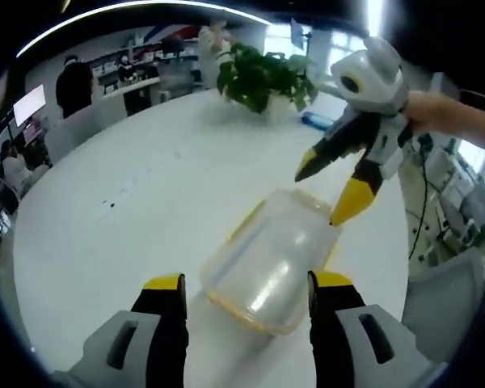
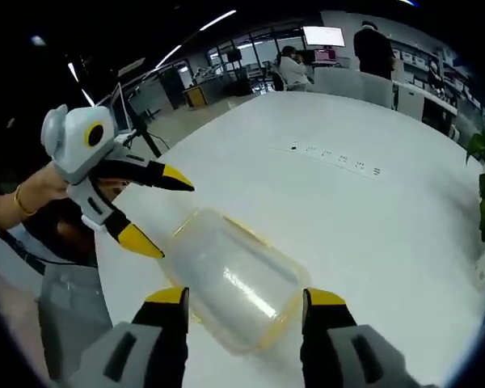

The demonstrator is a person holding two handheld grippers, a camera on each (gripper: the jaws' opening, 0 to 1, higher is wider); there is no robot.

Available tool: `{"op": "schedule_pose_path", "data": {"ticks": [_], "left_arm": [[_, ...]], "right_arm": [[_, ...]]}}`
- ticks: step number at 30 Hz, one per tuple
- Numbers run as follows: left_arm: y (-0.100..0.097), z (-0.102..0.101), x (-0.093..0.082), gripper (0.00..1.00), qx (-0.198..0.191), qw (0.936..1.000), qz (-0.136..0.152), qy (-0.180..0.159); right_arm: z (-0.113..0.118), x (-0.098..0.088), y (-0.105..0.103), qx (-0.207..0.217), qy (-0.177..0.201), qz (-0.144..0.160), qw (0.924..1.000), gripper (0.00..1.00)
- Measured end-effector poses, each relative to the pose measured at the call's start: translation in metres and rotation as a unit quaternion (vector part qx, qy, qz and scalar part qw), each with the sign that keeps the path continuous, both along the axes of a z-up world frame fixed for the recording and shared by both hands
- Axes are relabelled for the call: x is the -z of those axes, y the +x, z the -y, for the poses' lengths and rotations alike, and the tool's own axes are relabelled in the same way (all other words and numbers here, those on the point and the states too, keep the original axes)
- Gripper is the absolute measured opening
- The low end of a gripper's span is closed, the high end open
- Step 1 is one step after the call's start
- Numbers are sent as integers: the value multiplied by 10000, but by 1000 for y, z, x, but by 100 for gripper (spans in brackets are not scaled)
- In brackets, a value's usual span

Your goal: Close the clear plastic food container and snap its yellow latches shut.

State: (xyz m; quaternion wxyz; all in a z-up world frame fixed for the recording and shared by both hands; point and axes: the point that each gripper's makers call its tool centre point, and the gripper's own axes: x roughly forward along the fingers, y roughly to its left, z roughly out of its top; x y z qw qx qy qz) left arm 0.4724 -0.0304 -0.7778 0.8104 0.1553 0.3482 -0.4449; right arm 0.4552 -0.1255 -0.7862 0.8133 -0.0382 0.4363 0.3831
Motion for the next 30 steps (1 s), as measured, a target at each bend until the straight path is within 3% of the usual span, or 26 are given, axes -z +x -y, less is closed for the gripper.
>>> {"op": "schedule_pose_path", "data": {"ticks": [22,30], "left_arm": [[-2,23,6,57,276,9996,-41,-16],[-2,25,9,57,321,9995,-13,27]], "right_arm": [[-18,-1,2,-461,28,148,9988,51],[-21,2,4,-529,0,162,9985,45]]}}
